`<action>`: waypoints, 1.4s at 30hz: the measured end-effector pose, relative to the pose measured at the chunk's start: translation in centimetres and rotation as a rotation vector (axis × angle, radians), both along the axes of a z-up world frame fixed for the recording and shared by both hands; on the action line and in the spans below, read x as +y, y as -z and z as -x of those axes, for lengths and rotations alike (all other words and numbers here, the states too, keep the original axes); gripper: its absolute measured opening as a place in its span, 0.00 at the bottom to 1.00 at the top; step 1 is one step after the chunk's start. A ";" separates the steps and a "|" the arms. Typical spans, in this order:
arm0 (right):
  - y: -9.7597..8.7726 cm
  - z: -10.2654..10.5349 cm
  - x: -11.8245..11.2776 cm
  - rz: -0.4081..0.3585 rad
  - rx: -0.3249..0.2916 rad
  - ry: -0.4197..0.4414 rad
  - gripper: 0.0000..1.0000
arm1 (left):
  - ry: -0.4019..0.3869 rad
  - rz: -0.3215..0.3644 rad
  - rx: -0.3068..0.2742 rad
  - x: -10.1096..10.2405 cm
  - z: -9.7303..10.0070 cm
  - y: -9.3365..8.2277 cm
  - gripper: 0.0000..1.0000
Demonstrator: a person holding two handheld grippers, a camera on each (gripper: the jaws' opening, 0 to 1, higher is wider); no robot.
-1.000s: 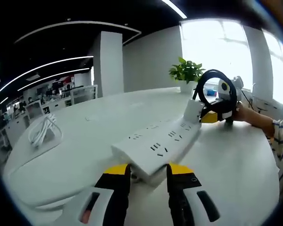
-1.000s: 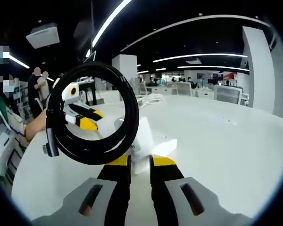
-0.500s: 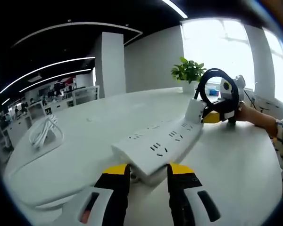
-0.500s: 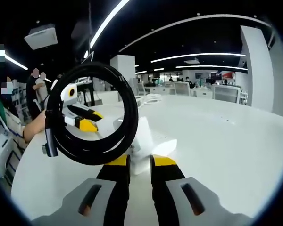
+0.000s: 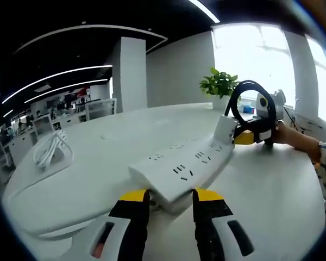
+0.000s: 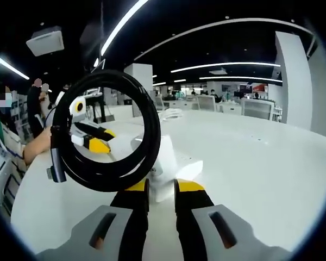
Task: Straighten the power strip on the desk, plug the charger into it
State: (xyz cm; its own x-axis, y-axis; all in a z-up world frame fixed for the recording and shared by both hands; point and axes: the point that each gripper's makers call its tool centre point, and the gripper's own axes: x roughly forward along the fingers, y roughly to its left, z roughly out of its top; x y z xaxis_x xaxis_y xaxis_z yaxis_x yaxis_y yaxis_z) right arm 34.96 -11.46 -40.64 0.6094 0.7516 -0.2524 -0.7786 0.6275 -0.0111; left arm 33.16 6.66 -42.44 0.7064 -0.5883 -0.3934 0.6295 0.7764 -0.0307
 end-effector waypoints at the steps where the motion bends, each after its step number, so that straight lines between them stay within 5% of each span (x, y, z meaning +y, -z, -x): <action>1: 0.0 0.0 0.0 0.001 0.004 -0.002 0.17 | 0.000 -0.001 -0.001 0.0 0.0 0.0 0.32; 42: 0.5 -0.1 -0.1 0.104 -0.054 0.023 0.19 | 0.001 -0.011 -0.014 0.1 -0.6 0.2 0.32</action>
State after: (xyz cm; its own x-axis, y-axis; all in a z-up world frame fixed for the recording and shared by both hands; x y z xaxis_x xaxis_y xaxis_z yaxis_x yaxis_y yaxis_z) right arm 35.11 -11.58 -41.13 0.6412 0.7085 -0.2948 -0.7603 0.6388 -0.1183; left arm 33.75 6.72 -42.60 0.7114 -0.5846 -0.3901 0.6305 0.7761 -0.0133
